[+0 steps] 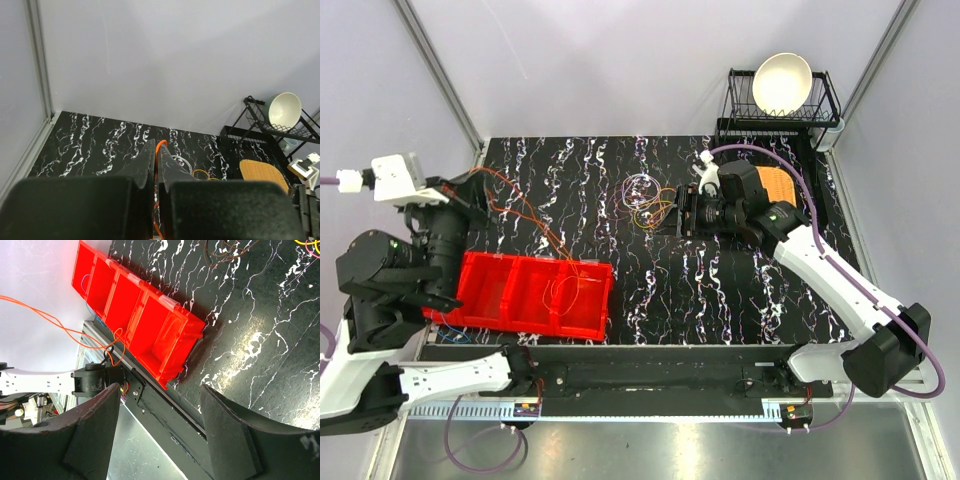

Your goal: Untangle the cables

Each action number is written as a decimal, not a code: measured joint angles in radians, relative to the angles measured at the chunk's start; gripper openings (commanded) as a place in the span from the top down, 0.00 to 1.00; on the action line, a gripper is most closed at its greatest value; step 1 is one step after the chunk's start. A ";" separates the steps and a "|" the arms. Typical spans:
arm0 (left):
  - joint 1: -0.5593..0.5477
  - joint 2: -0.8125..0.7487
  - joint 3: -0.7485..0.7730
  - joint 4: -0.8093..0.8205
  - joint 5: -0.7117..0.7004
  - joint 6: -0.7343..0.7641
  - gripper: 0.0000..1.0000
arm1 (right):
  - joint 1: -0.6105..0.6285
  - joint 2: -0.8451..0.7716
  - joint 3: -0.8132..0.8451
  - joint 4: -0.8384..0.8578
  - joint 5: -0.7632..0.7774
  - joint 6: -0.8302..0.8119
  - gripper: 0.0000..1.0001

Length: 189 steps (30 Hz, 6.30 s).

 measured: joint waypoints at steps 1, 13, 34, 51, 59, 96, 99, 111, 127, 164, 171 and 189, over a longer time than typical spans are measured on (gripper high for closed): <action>0.000 -0.020 -0.019 0.000 -0.011 -0.004 1.00 | 0.000 0.000 -0.001 0.000 0.000 0.000 0.30; 0.000 -0.140 -0.176 0.017 -0.156 -0.006 1.00 | 0.000 0.000 -0.006 0.000 0.000 0.000 0.31; 0.431 0.055 -0.382 -0.460 0.092 -0.525 1.00 | 0.000 0.004 -0.052 0.006 -0.002 0.007 0.30; 0.440 -0.075 -0.620 -0.637 0.227 -0.951 1.00 | 0.000 0.008 -0.067 0.026 -0.003 0.011 0.31; 0.518 -0.060 -0.830 -0.513 0.300 -0.996 1.00 | 0.000 0.008 -0.116 0.037 -0.009 0.014 0.31; 0.557 0.349 -1.042 0.214 0.690 -1.297 0.86 | 0.000 0.124 -0.126 0.066 -0.018 -0.013 0.30; 0.556 0.312 -1.042 0.191 0.678 -1.328 0.69 | 0.000 0.131 -0.111 0.061 -0.018 -0.020 0.28; 0.549 0.161 -0.919 0.006 0.615 -1.217 0.26 | 0.001 0.301 0.118 0.006 0.064 -0.067 0.28; 0.513 0.043 -0.571 -0.377 0.629 -0.813 0.25 | -0.045 0.608 0.380 -0.152 0.325 -0.101 0.32; 0.513 -0.145 -0.682 -0.412 0.676 -0.483 0.25 | -0.106 0.875 0.458 0.003 0.412 0.246 0.85; 0.513 -0.145 -0.682 -0.412 0.676 -0.483 0.25 | -0.101 0.875 0.464 -0.005 0.414 0.245 1.00; 0.513 -0.125 -0.682 -0.413 0.671 -0.484 0.25 | 0.033 0.581 1.352 -0.202 0.315 0.020 1.00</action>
